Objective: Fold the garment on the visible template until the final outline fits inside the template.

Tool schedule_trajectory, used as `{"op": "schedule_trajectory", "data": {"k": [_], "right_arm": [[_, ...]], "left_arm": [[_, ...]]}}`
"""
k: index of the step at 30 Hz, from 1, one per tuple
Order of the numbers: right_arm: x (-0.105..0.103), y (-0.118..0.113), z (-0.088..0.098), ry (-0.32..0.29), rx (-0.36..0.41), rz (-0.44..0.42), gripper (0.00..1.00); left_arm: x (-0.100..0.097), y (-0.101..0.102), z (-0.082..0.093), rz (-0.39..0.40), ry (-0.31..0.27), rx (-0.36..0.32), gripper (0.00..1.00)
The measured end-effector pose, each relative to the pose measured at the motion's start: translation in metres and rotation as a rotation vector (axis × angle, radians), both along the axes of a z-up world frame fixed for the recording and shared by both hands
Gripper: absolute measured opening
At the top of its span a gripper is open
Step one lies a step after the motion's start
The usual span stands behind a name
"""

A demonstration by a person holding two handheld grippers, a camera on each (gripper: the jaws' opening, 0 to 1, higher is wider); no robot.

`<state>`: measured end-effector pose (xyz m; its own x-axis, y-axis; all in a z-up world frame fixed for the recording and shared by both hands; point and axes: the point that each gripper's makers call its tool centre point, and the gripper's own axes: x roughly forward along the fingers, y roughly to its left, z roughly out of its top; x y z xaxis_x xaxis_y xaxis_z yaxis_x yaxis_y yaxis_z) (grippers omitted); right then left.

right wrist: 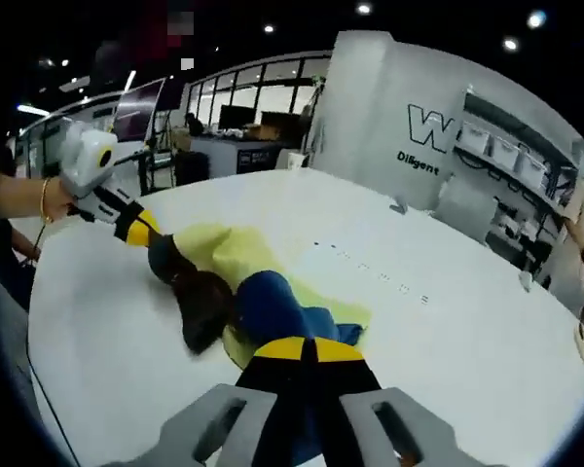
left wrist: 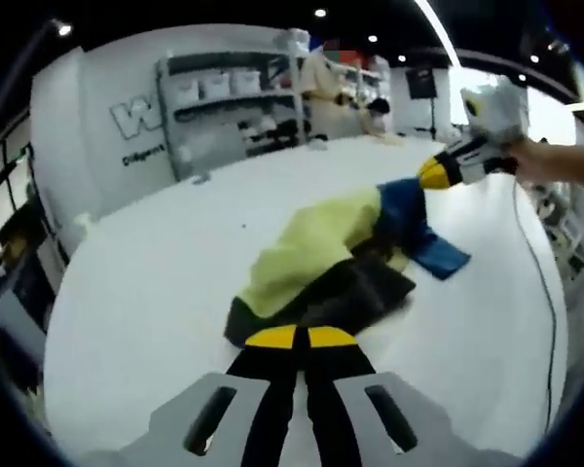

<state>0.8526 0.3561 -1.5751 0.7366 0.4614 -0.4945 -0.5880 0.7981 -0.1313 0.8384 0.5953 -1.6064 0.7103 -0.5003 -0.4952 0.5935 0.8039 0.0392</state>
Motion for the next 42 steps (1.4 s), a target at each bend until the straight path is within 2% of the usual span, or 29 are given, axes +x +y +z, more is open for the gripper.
{"op": "schedule_trajectory", "data": {"k": [2, 3, 5, 9, 12, 13, 15, 19, 22, 23, 24, 25, 30, 35, 36, 37, 40, 41, 42], "right_arm": [[0.001, -0.003, 0.011, -0.011, 0.034, -0.018, 0.00], [0.000, -0.002, 0.025, -0.025, 0.070, -0.028, 0.00], [-0.001, -0.003, 0.041, -0.035, 0.123, -0.043, 0.00], [-0.008, -0.006, 0.078, -0.072, 0.210, -0.041, 0.00], [-0.014, -0.010, 0.109, -0.114, 0.241, -0.040, 0.00], [-0.013, -0.012, 0.118, -0.123, 0.264, -0.054, 0.00], [-0.012, -0.014, 0.145, -0.177, 0.297, -0.072, 0.00], [-0.019, -0.008, 0.194, -0.263, 0.328, -0.052, 0.00], [-0.028, -0.004, 0.222, -0.286, 0.341, -0.031, 0.00], [-0.033, 0.000, 0.235, -0.303, 0.359, -0.008, 0.00], [-0.035, 0.000, 0.240, -0.313, 0.365, -0.002, 0.00], [-0.039, 0.002, 0.252, -0.336, 0.377, 0.012, 0.00], [-0.055, -0.003, 0.290, -0.421, 0.397, 0.005, 0.00], [-0.071, -0.004, 0.315, -0.454, 0.416, 0.035, 0.00], [-0.075, -0.004, 0.326, -0.461, 0.421, 0.051, 0.00], [-0.078, -0.004, 0.332, -0.465, 0.422, 0.061, 0.00], [-0.091, -0.001, 0.349, -0.490, 0.438, 0.094, 0.00], [-0.093, -0.001, 0.352, -0.494, 0.442, 0.102, 0.00], [-0.121, 0.004, 0.376, -0.524, 0.442, 0.136, 0.00]], "left_arm": [[0.002, 0.004, 0.009, 0.021, -0.021, -0.010, 0.00], [0.002, 0.006, 0.015, 0.036, -0.029, -0.023, 0.00], [0.000, 0.005, 0.025, 0.045, -0.037, -0.034, 0.00], [-0.001, 0.008, 0.050, 0.059, -0.098, -0.052, 0.00], [-0.003, 0.011, 0.073, 0.061, -0.150, -0.060, 0.00], [-0.004, 0.013, 0.087, 0.062, -0.177, -0.059, 0.00], [-0.010, 0.009, 0.107, 0.035, -0.206, -0.054, 0.00], [-0.017, 0.006, 0.165, 0.030, -0.306, -0.090, 0.00], [-0.021, 0.005, 0.196, 0.015, -0.359, -0.137, 0.00], [-0.023, 0.007, 0.204, 0.018, -0.356, -0.144, 0.00], [-0.023, 0.008, 0.208, 0.017, -0.363, -0.146, 0.00], [-0.030, 0.004, 0.223, 0.017, -0.384, -0.157, 0.00], [-0.044, 0.008, 0.262, 0.009, -0.446, -0.182, 0.00], [-0.057, 0.012, 0.293, 0.001, -0.513, -0.169, 0.00], [-0.059, 0.013, 0.298, 0.001, -0.519, -0.167, 0.00], [-0.065, 0.017, 0.310, 0.001, -0.529, -0.183, 0.00], [-0.074, 0.021, 0.327, -0.003, -0.567, -0.197, 0.00], [-0.081, 0.024, 0.340, -0.003, -0.589, -0.204, 0.00], [-0.094, 0.031, 0.359, -0.005, -0.635, -0.206, 0.00]]}}
